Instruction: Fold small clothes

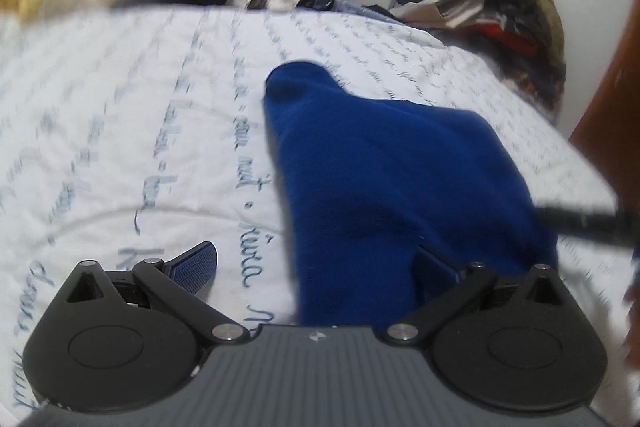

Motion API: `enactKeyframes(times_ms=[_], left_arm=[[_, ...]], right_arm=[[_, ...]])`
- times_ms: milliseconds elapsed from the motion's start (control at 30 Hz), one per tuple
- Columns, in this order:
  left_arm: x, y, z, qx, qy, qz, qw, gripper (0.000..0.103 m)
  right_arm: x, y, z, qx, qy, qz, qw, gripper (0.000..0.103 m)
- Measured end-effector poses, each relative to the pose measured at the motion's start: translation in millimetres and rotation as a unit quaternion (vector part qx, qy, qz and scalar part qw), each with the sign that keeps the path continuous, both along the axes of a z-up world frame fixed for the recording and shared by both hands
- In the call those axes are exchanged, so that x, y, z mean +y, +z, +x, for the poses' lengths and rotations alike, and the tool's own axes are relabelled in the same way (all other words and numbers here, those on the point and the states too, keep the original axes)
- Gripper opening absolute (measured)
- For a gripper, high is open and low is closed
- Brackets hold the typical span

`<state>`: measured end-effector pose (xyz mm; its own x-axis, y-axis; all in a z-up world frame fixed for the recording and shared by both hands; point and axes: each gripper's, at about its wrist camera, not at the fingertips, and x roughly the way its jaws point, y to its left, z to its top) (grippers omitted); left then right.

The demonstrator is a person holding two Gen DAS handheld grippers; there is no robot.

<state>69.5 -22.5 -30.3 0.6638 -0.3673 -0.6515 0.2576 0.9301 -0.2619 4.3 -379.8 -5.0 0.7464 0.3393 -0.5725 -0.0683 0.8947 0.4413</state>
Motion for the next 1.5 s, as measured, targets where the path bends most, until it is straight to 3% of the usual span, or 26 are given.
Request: enactKeyframes(times_ms=[133,267,400,567,600,633,667,733,767,833,967,1133,1300,1367,1500], left_arm=[[12.7,-0.1,12.1,0.026,-0.018,-0.061,0.9976,0.103],[14.2,-3.3,26.2,0.053,-0.050,-0.130,0.9887,0.102],[4.6,-10.1,42.3,0.065,-0.076,-0.174,0.9797,0.100],[-3.0,-16.1,62.9,0.064,-0.076,-0.209,0.9729,0.095],[-4.0,-16.9,66.8,0.062,-0.072,-0.210,0.9731,0.091],[-4.8,-17.6,70.7,0.063,-0.067,-0.207,0.9741,0.076],[-5.1,-18.4,74.9,0.068,-0.061,-0.203,0.9749,0.054],[-3.1,-22.1,82.8,0.086,-0.052,-0.201,0.9745,0.036],[-0.8,-22.5,83.5,0.091,-0.050,-0.208,0.9725,0.032],[-0.9,-16.5,80.5,0.083,-0.051,-0.197,0.9756,0.028],[-5.0,14.4,76.8,0.038,-0.055,-0.153,0.9859,0.025],[4.0,66.7,96.3,-0.016,-0.046,-0.136,0.9896,0.025],[10.3,116.4,97.7,-0.089,-0.031,-0.093,0.9912,0.026],[18.9,118.8,98.0,-0.079,-0.025,-0.094,0.9921,0.027],[35.0,81.0,104.2,0.025,-0.007,-0.106,0.9940,0.027]], right_arm=[[-12.2,-15.9,0.6,0.029,0.013,0.031,0.999,0.074],[-12.4,-21.8,10.3,0.021,0.047,0.077,0.996,0.075],[-3.7,-29.2,34.3,0.018,0.082,0.130,0.988,0.075],[6.3,-34.1,64.0,0.008,0.079,0.160,0.984,0.075],[8.2,-35.9,69.2,0.005,0.078,0.164,0.983,0.074],[11.6,-36.5,73.4,0.001,0.078,0.162,0.984,0.070],[14.7,-36.5,77.5,0.000,0.075,0.156,0.985,0.066],[19.2,-35.5,83.6,0.006,0.067,0.148,0.987,0.045],[20.9,-36.0,86.4,0.016,0.063,0.152,0.986,0.039],[23.7,-35.8,85.1,0.023,0.058,0.161,0.985,0.032],[31.3,-15.3,88.2,0.009,0.061,0.157,0.986,0.029],[48.2,31.0,110.7,-0.038,0.066,0.137,0.988,0.029],[67.7,69.9,133.5,-0.095,0.073,0.140,0.983,0.029],[73.2,73.9,141.3,-0.095,0.078,0.150,0.981,0.029],[84.1,44.6,149.6,-0.006,0.081,0.161,0.984,0.029]])
